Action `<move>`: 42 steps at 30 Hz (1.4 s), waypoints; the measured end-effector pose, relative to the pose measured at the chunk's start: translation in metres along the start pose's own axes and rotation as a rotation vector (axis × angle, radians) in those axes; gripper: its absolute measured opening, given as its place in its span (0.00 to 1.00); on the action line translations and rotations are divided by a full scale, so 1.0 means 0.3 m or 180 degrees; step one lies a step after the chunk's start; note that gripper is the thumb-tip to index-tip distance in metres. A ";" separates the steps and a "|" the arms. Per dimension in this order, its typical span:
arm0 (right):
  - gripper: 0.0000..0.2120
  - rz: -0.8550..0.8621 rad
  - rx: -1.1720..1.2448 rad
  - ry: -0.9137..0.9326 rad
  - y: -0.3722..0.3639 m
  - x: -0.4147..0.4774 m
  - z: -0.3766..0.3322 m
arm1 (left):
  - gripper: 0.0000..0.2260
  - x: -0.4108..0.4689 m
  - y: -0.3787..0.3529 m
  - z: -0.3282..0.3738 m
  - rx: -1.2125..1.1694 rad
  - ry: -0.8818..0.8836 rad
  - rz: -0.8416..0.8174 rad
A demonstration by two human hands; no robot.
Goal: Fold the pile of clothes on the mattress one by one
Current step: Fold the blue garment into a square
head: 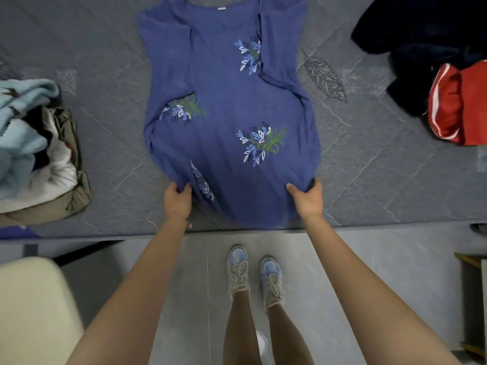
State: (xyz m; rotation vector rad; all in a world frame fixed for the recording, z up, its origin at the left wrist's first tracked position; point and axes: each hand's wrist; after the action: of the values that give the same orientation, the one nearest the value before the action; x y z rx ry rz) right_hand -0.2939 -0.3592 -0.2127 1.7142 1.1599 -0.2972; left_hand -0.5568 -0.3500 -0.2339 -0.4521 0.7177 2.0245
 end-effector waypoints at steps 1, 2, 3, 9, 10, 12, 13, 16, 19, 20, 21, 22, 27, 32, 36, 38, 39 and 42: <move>0.30 -0.0102 0.0189 -0.0126 0.002 -0.003 0.001 | 0.09 -0.008 0.007 -0.014 -0.0067 -0.0089 0.0114; 0.30 -0.0170 0.0380 -0.0247 0.006 -0.004 0.002 | 0.08 -0.015 0.016 -0.024 -0.0215 -0.0170 0.0272; 0.29 -0.0218 0.0536 -0.0359 0.013 -0.005 0.003 | 0.07 -0.026 0.028 -0.026 -0.0457 -0.0205 0.0438; 0.11 -0.0237 0.0386 -0.0411 0.076 -0.040 -0.023 | 0.16 -0.069 0.134 -0.015 -0.0665 -0.0390 0.1000; 0.09 -0.0116 0.0317 -0.0353 0.082 -0.044 -0.022 | 0.17 -0.067 0.157 -0.021 -0.0491 -0.0447 0.1075; 0.07 0.0108 0.0221 -0.0258 0.095 -0.046 -0.013 | 0.20 -0.075 0.190 -0.031 -0.0198 -0.0399 0.1270; 0.07 0.0190 0.0208 -0.0226 0.102 -0.050 -0.010 | 0.20 -0.084 0.198 -0.033 -0.0091 -0.0346 0.1382; 0.09 0.0089 0.0627 -0.0201 0.116 -0.058 0.020 | 0.18 -0.099 0.210 -0.054 -0.0121 -0.0209 0.1560; 0.09 0.0102 0.1094 -0.0192 0.120 -0.054 0.064 | 0.10 -0.105 0.213 -0.074 -0.0445 -0.0210 0.1727; 0.11 0.0229 0.1201 -0.0196 0.123 -0.047 0.080 | 0.08 -0.109 0.214 -0.072 -0.0601 -0.0353 0.1810; 0.13 0.0344 0.1303 -0.0213 0.127 -0.046 0.089 | 0.07 -0.113 0.216 -0.067 -0.0716 -0.0474 0.1849; 0.14 0.0402 0.1382 -0.0221 0.128 -0.045 0.093 | 0.07 -0.120 0.214 -0.060 -0.0793 -0.0538 0.1826; 0.38 0.0070 0.0890 -0.0218 0.111 -0.067 0.110 | 0.10 -0.122 0.185 -0.082 -0.1022 -0.0032 0.0878; 0.34 -0.0011 0.0095 -0.0198 0.099 -0.008 0.117 | 0.13 -0.102 0.165 -0.120 -0.1055 0.0526 0.0748; 0.30 0.0219 0.0418 -0.0582 0.110 0.024 0.108 | 0.14 -0.117 0.156 -0.118 -0.0882 0.0171 0.1324; 0.21 0.0108 0.0634 -0.0749 0.106 0.035 0.104 | 0.16 -0.127 0.158 -0.101 -0.0931 -0.0077 0.1663; 0.13 -0.0017 0.0695 -0.0788 0.099 0.039 0.104 | 0.16 -0.126 0.154 -0.093 -0.0997 -0.0066 0.1590; 0.09 -0.0174 0.0772 -0.0507 0.076 0.028 0.072 | 0.05 -0.111 0.122 -0.071 -0.1193 0.0036 0.0803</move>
State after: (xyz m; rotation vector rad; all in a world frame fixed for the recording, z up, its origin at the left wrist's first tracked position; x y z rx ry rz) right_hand -0.2645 -0.3734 -0.2148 1.8319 1.0888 -0.6185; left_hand -0.5701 -0.4004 -0.2200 -0.6129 0.4145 2.4089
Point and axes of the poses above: each hand's wrist, its own x-axis towards the middle knuckle, its own y-axis out of the back of the hand, z = x × y, and after that the axes turned 15 degrees about -x, right-handed
